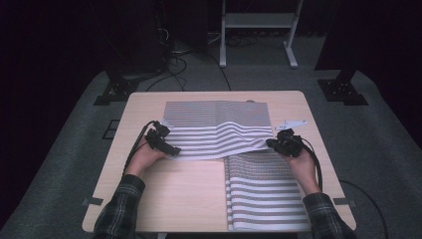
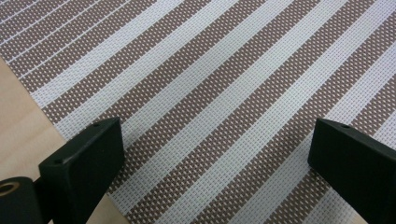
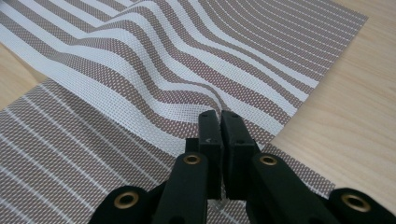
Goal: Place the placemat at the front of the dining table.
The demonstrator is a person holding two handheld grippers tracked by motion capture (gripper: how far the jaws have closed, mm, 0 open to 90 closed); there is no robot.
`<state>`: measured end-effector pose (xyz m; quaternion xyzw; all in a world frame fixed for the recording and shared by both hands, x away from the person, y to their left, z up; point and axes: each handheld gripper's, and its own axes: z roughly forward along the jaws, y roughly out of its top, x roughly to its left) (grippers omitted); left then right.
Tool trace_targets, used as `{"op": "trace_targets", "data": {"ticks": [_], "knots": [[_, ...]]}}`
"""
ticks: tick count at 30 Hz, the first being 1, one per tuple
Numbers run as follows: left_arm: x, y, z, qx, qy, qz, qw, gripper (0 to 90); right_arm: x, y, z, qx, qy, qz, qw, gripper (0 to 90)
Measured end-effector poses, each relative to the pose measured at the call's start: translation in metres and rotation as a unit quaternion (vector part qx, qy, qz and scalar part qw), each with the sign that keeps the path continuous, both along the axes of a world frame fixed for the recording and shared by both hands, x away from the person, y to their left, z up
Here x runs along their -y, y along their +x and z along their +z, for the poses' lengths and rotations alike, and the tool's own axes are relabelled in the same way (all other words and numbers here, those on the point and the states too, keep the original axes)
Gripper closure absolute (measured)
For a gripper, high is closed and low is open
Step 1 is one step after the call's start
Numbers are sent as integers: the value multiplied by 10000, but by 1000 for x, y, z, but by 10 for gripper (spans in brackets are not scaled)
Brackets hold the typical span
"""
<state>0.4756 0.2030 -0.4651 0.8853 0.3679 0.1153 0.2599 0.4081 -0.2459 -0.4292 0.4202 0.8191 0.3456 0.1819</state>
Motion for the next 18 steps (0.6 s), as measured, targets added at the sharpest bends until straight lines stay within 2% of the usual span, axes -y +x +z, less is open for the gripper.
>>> {"op": "trace_targets", "data": {"ticks": [3, 12, 18], "knots": [[0, 8, 0, 3, -13, -4, 10000, 27, 0, 7, 2, -10, 24, -19, 10000, 875], [2, 39, 1, -22, 18, -43, 10000, 27, -1, 34, 2, -71, -109, -83, 9999, 874], [3, 53, 1, 0, 9, 95, 10000, 27, 0, 53, 1, -147, -109, -169, 9997, 874]]}}
